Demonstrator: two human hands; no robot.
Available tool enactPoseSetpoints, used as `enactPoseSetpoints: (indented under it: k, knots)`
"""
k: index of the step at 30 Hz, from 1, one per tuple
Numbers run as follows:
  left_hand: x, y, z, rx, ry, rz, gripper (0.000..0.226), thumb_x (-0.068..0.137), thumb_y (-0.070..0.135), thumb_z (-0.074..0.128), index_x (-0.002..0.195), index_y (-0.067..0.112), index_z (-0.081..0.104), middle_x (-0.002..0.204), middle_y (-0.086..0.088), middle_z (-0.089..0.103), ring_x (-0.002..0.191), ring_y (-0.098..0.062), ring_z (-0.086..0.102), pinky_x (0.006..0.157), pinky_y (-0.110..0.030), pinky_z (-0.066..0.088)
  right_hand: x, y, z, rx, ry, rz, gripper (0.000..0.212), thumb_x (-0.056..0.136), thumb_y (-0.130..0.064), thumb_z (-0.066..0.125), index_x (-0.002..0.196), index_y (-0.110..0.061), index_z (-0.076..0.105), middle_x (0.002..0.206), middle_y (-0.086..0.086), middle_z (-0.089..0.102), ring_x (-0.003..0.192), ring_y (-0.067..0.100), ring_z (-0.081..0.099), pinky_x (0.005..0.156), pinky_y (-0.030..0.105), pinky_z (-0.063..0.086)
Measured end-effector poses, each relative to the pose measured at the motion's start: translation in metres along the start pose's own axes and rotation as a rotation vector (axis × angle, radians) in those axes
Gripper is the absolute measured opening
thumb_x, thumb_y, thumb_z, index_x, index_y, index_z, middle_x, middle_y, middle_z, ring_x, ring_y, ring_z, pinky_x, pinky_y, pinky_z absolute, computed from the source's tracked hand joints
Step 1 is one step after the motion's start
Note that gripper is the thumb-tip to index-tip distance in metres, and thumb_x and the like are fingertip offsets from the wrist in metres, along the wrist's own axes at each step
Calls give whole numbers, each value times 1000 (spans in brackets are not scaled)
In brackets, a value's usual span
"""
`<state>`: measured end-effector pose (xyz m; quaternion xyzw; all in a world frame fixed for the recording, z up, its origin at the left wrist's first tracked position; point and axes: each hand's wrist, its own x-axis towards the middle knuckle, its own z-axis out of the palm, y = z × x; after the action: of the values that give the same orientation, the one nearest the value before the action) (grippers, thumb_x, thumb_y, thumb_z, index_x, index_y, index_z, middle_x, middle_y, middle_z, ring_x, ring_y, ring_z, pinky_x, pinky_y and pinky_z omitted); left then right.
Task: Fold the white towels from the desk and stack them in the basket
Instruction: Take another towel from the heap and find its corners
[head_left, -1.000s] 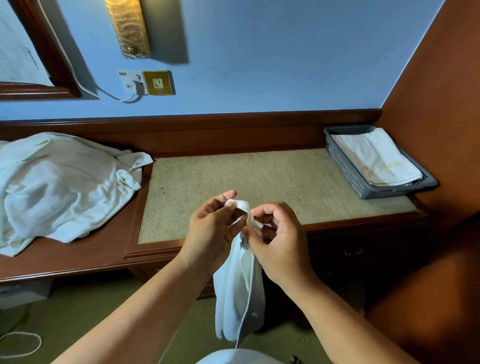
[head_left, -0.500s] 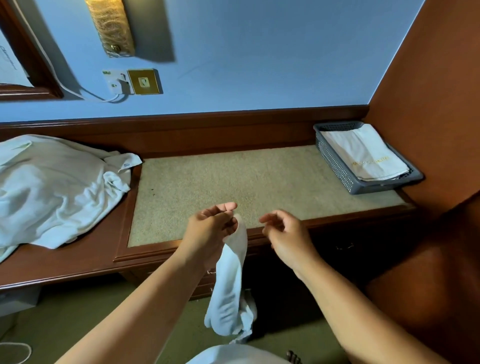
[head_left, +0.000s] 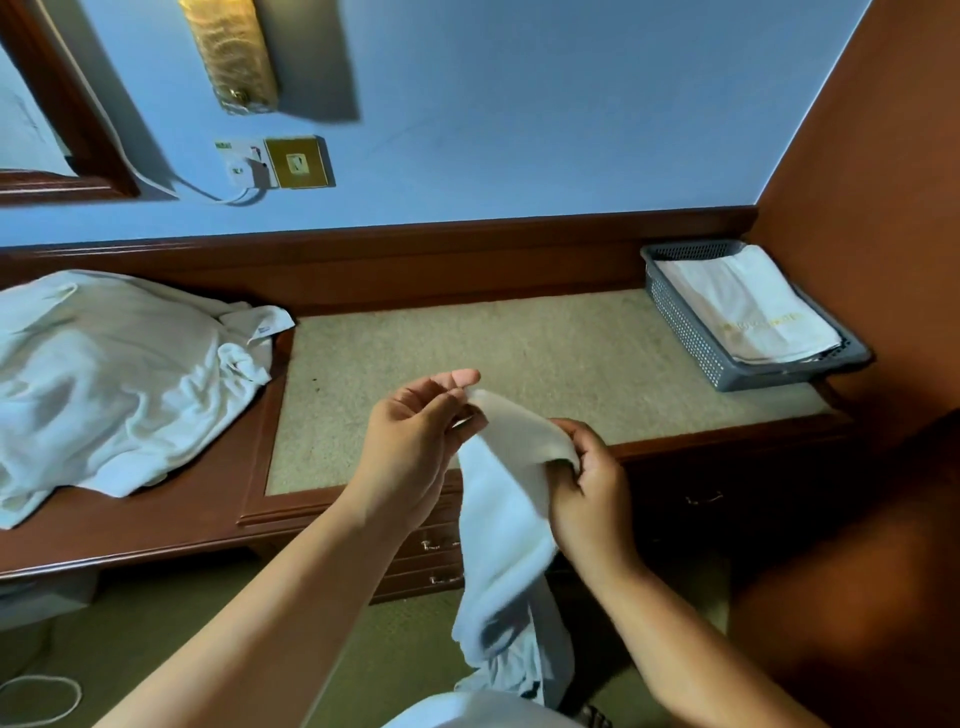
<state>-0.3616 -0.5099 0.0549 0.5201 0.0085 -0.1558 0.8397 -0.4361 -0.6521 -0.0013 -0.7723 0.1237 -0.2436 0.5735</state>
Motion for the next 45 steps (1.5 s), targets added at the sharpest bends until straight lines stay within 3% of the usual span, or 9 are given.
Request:
enactPoseSetpoints:
  k: [3,6,17,23,28,32,37,41,45]
  knots:
    - [-3,-10,-12,463,-53,123,31,93,-11,54,103,10,73,95,-6,75,93,-17,72,83,-27,59,13,-16,-9,7,-21,-109,19,85,-19,55,93,-36,60,91,-18,68,87,-3,64,74,10,45]
    - [-6,-17,-19,836,-119,281,13,94,12,68,92,23,74,72,8,67,54,3,55,52,-10,38,27,-25,-17,0,-163,-171,8,84,-33,61,91,-34,63,86,-15,68,81,5,65,71,19,49]
    - [-2,-30,-24,771,-342,372,43,97,47,54,76,9,52,66,5,45,59,-9,43,53,-29,34,34,-44,-20,66,-191,29,30,89,-52,59,82,-22,64,69,4,57,67,18,50,62,38,44]
    - [2,-58,-73,898,-516,108,56,91,59,63,78,4,62,69,0,60,58,-15,56,53,-31,42,75,-48,-62,510,225,232,25,100,-24,58,76,-19,58,73,1,54,69,15,52,66,28,42]
    - [3,-69,-149,1226,-312,55,77,70,90,53,85,16,70,74,-3,68,63,-18,62,58,-38,48,90,-28,-124,114,581,115,35,93,-43,56,67,-21,48,68,-4,44,64,8,41,64,31,35]
    - [1,-41,-124,1152,-307,177,6,92,48,66,87,45,67,78,12,69,70,-4,64,67,-35,53,67,-30,-104,-198,91,10,27,74,-54,68,77,-28,61,72,-15,59,67,1,51,66,30,42]
    - [-13,5,-44,1041,-637,497,11,96,24,66,105,22,73,97,14,74,90,-5,71,73,-24,55,19,-38,-38,-495,-748,134,71,64,-71,78,129,-59,50,128,-19,63,114,5,60,97,35,52]
    - [-6,8,-50,948,-516,502,15,91,38,72,93,24,72,74,9,68,59,-3,57,51,-21,41,12,-44,-30,-227,-408,32,14,85,-44,71,84,-31,69,74,-6,69,67,1,62,67,26,53]
    - [-3,-43,-107,1266,-595,130,52,87,66,64,80,14,68,65,5,61,52,-3,44,49,-28,38,25,-68,-53,314,23,94,21,90,-16,70,75,-30,71,63,-15,65,62,-3,59,62,17,48]
